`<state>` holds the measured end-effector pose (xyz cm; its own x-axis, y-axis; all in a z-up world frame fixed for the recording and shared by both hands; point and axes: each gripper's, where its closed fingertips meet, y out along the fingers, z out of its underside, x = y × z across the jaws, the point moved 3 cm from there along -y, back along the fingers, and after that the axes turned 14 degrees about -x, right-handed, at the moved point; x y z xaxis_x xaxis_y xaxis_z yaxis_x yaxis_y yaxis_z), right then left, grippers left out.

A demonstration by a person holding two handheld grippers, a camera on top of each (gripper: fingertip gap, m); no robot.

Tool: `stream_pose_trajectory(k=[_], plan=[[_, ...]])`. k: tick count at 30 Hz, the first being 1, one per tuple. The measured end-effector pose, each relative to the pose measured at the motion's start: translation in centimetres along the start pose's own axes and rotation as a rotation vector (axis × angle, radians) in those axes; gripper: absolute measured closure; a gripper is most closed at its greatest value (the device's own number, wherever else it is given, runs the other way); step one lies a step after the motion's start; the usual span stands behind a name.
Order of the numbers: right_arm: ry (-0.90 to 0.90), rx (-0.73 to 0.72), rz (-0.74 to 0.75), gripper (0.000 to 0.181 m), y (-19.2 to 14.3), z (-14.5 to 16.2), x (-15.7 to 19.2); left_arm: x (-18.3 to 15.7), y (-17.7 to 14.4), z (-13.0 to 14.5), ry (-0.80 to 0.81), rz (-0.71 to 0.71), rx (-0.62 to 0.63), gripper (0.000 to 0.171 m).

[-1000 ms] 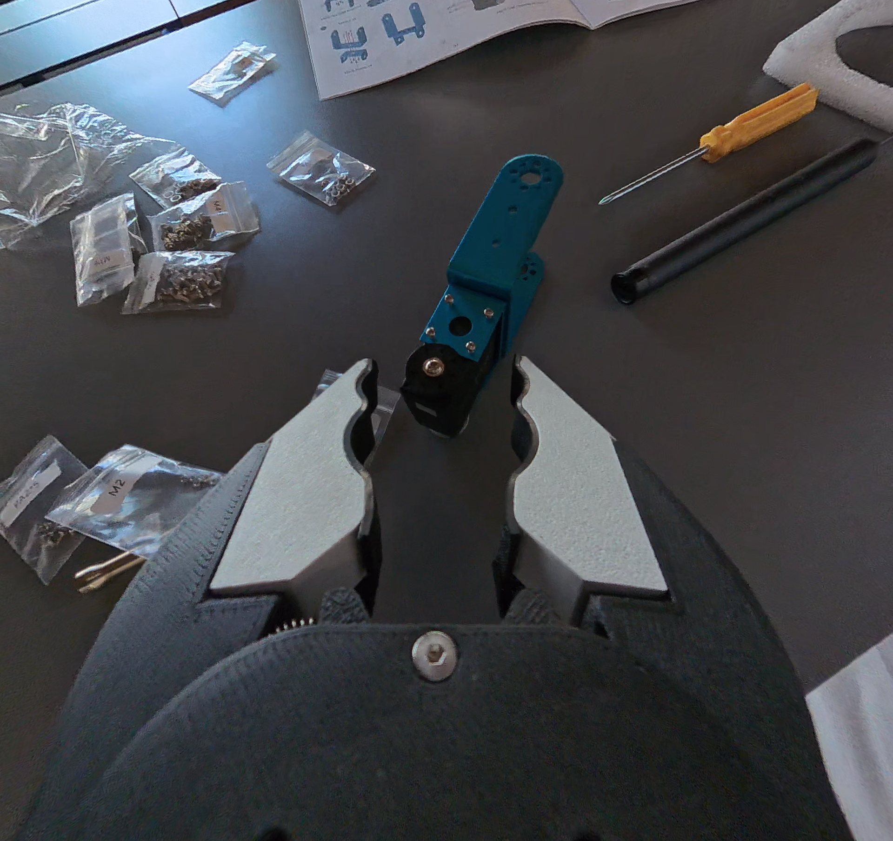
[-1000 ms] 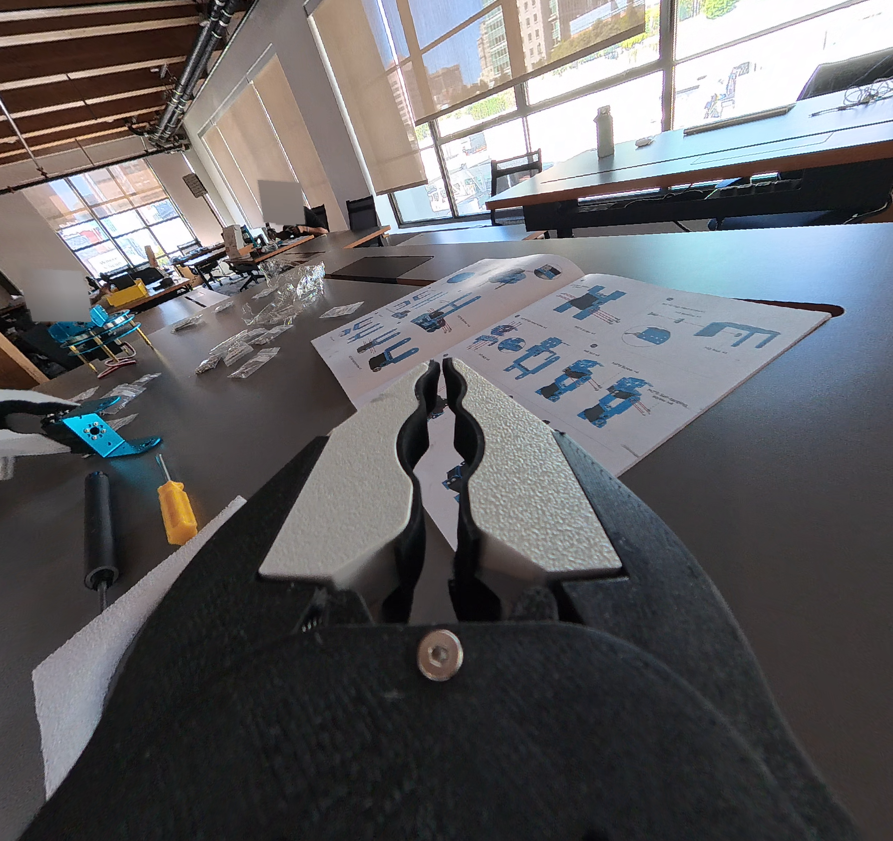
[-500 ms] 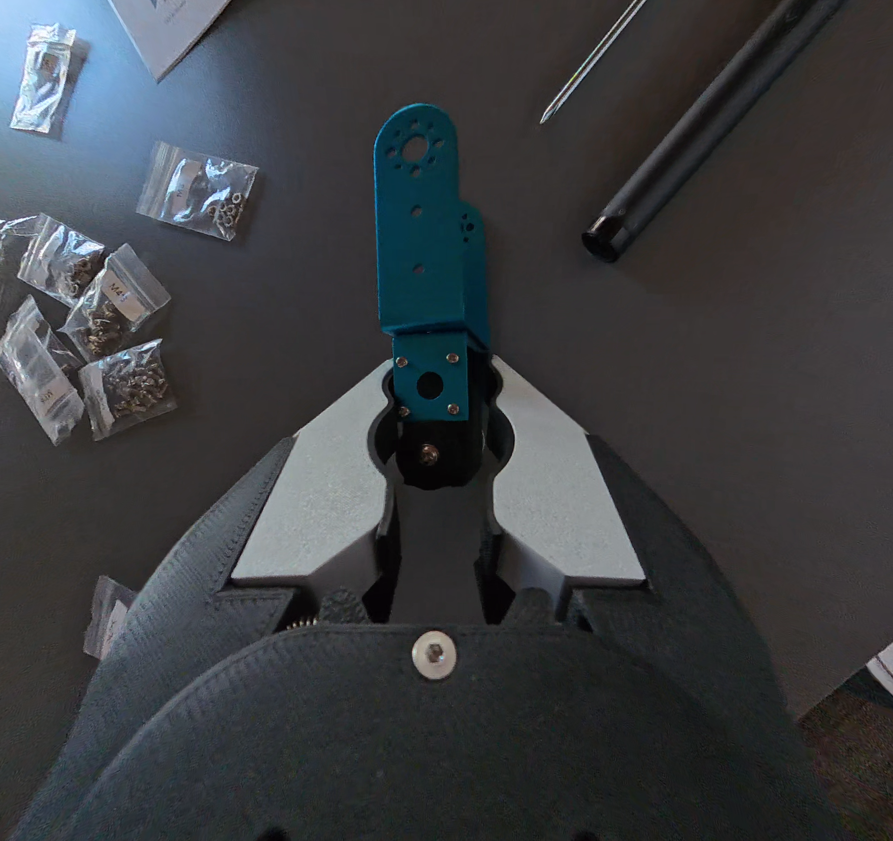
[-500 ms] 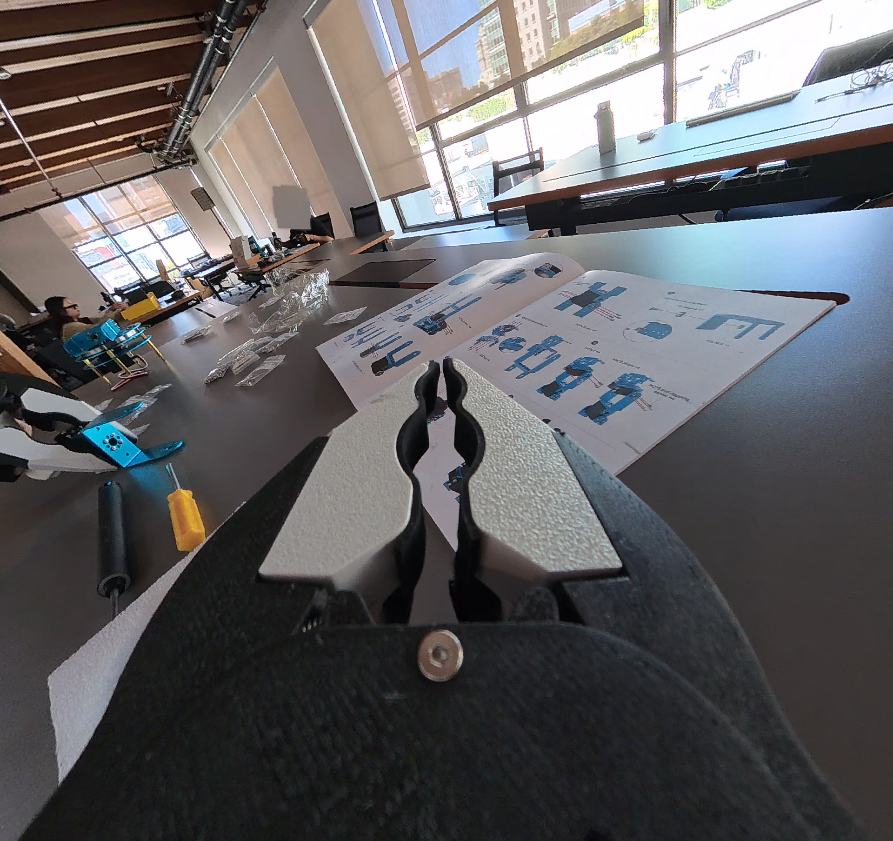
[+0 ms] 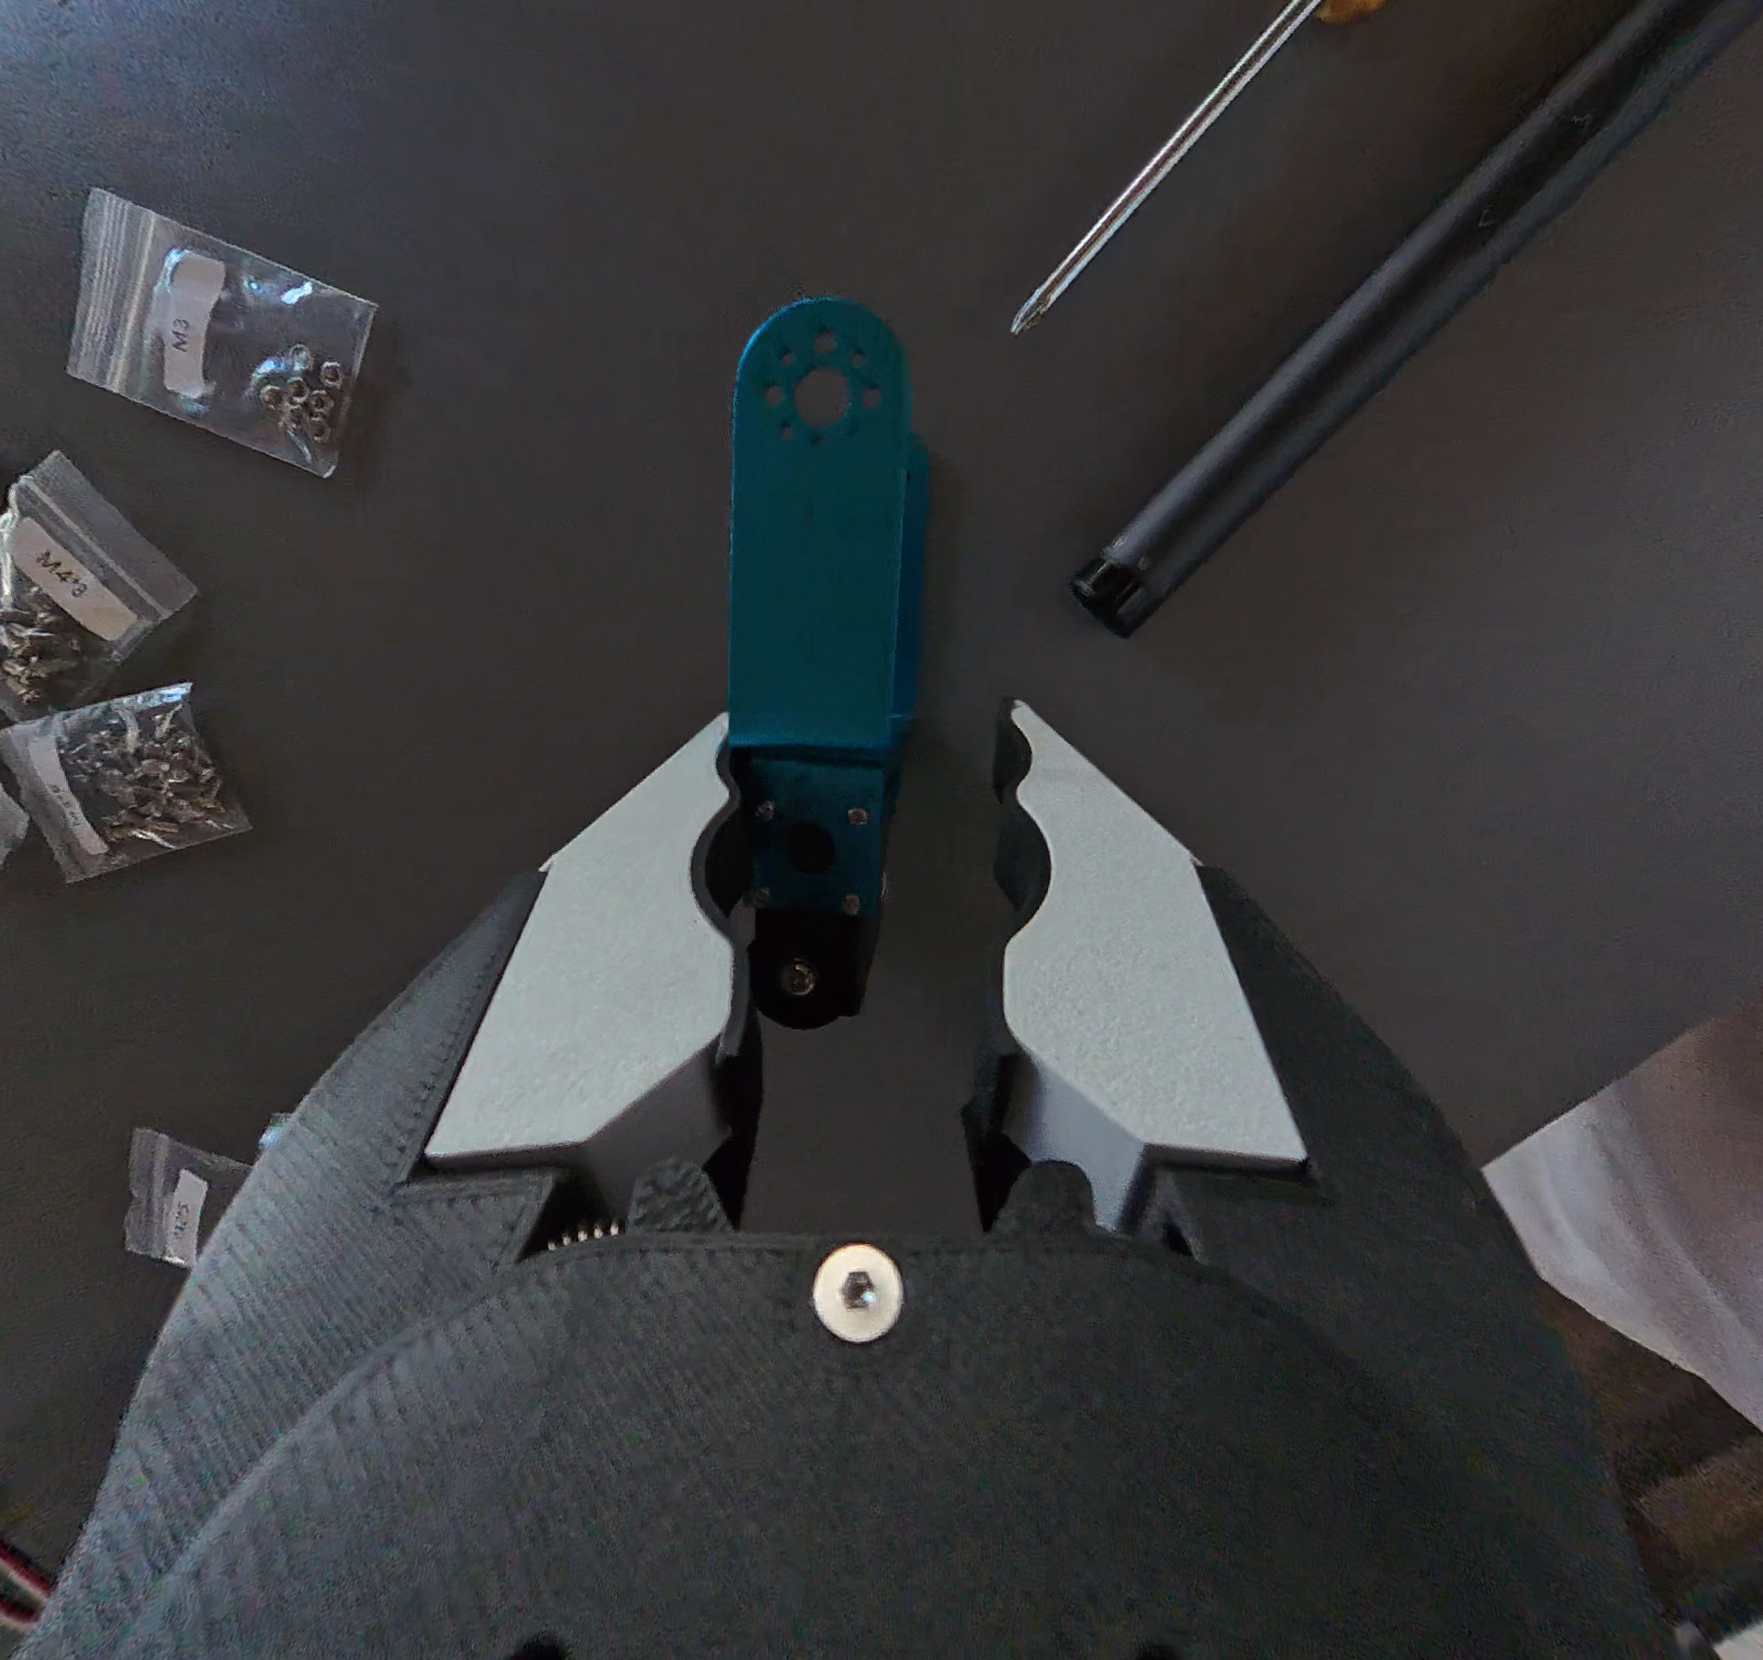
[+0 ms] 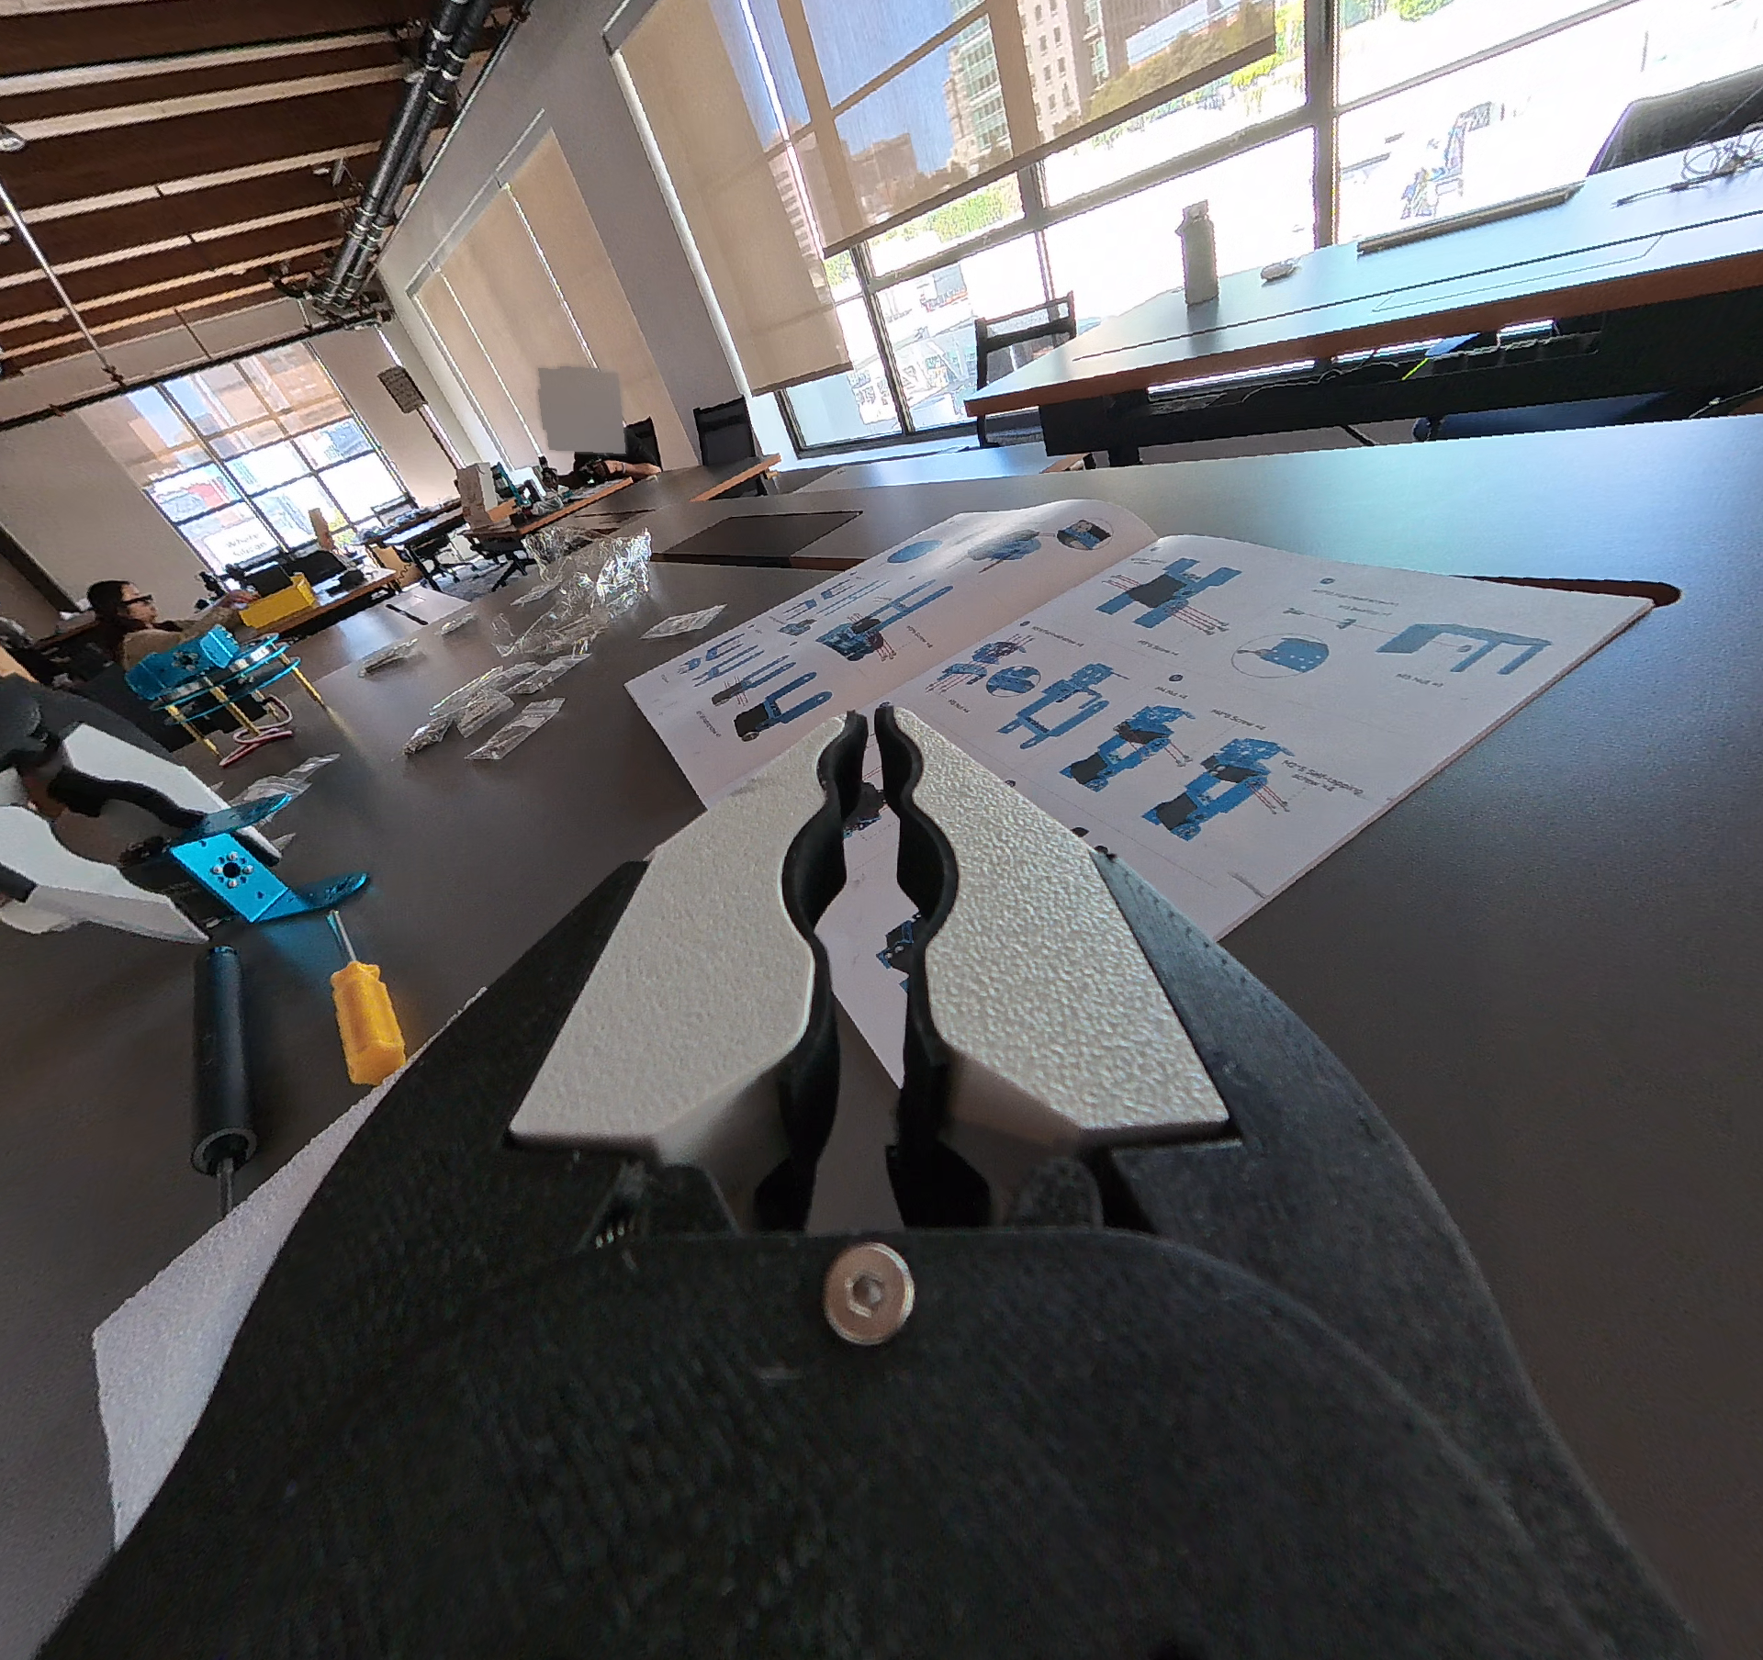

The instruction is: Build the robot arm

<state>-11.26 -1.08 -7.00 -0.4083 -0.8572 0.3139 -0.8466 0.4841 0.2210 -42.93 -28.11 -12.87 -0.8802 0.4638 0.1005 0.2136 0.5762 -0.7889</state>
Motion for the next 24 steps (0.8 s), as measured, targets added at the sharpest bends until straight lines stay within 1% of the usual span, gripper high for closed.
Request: stream_pose_trajectory(k=[1,5,12,14,16,18,21,24], plan=[[-0.001,0.0,0.0,0.179,0.0,0.0,0.0,-0.1,0.1,0.0,-0.001,0.004,0.028,0.122],[0.001,0.001,-0.002,0.179,0.0,0.0,0.1,0.3,0.6,-0.1,0.042,-0.047,0.097,0.141],[0.006,0.002,0.0,0.179,0.0,0.1,0.1,1.0,0.2,-0.1,-0.058,-0.093,0.072,0.144],[0.008,0.003,0.0,0.179,0.0,0.1,0.1,1.2,-0.1,-0.2,-0.088,-0.113,0.043,0.144],[0.008,0.002,0.0,0.179,0.0,0.1,0.1,1.6,-0.6,-0.6,-0.138,-0.13,-0.017,0.145],[0.007,0.001,-0.001,0.179,0.0,0.1,0.1,2.1,-1.3,-1.5,-0.216,-0.144,-0.106,0.144],[0.005,0.004,-0.002,0.179,0.0,0.1,0.2,3.0,-2.7,-3.3,-0.359,-0.15,-0.298,0.145],[0.007,0.007,-0.005,0.179,0.1,0.2,0.2,3.7,-4.0,-5.6,-0.517,-0.1,-0.517,0.145]])
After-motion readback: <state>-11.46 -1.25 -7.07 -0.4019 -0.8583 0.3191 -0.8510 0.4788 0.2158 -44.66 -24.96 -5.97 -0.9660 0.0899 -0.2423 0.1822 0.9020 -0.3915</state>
